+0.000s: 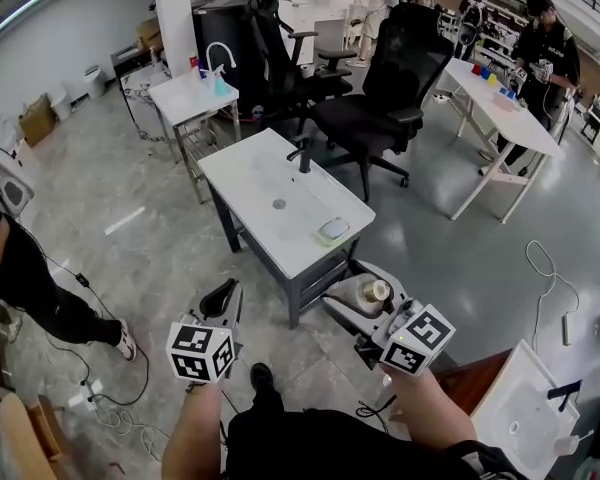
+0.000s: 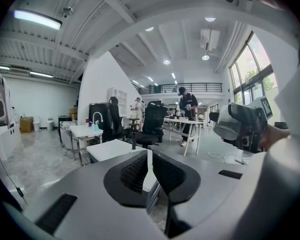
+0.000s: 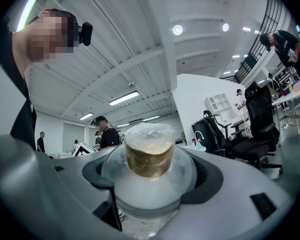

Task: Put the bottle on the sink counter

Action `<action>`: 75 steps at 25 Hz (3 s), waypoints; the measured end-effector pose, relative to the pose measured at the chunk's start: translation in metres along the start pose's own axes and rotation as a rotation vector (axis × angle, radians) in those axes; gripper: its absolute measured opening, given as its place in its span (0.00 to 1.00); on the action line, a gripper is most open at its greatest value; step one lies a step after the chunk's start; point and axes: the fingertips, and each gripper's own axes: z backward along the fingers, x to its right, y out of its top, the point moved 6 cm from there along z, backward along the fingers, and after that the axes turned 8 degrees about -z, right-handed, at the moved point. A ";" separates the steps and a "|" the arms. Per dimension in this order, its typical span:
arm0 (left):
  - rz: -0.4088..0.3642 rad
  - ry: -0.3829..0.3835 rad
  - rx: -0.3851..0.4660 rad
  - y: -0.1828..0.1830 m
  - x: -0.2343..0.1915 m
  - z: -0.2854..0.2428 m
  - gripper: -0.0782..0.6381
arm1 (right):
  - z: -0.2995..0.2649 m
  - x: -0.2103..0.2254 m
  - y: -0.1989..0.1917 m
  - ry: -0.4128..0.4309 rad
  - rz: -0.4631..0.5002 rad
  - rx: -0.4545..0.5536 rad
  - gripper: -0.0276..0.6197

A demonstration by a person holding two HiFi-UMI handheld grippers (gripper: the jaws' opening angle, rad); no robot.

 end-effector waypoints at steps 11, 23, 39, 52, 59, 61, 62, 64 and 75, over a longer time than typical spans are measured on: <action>0.001 -0.047 -0.004 0.012 -0.093 -0.083 0.16 | -0.107 0.054 0.010 -0.030 0.004 -0.009 0.59; -0.050 -0.077 -0.014 0.005 -0.208 -0.110 0.15 | -0.245 0.080 0.010 -0.041 0.000 0.015 0.59; -0.010 -0.028 -0.055 -0.006 -0.322 -0.190 0.15 | -0.370 0.159 -0.017 -0.003 -0.067 -0.034 0.59; 0.029 -0.055 -0.137 0.001 -0.402 -0.325 0.15 | -0.468 0.267 -0.019 -0.018 -0.087 -0.060 0.59; -0.008 -0.086 -0.141 0.020 -0.423 -0.383 0.15 | -0.487 0.311 -0.017 -0.053 -0.111 -0.028 0.59; -0.024 -0.091 -0.139 0.025 -0.428 -0.393 0.15 | -0.490 0.319 -0.017 -0.063 -0.114 -0.019 0.59; -0.027 -0.091 -0.139 0.026 -0.432 -0.396 0.15 | -0.492 0.322 -0.018 -0.066 -0.116 -0.020 0.59; -0.024 -0.094 -0.142 0.026 -0.439 -0.401 0.15 | -0.498 0.324 -0.020 -0.073 -0.119 -0.026 0.59; -0.073 -0.157 -0.090 0.029 -0.503 -0.421 0.15 | -0.567 0.311 -0.021 -0.130 -0.083 -0.048 0.59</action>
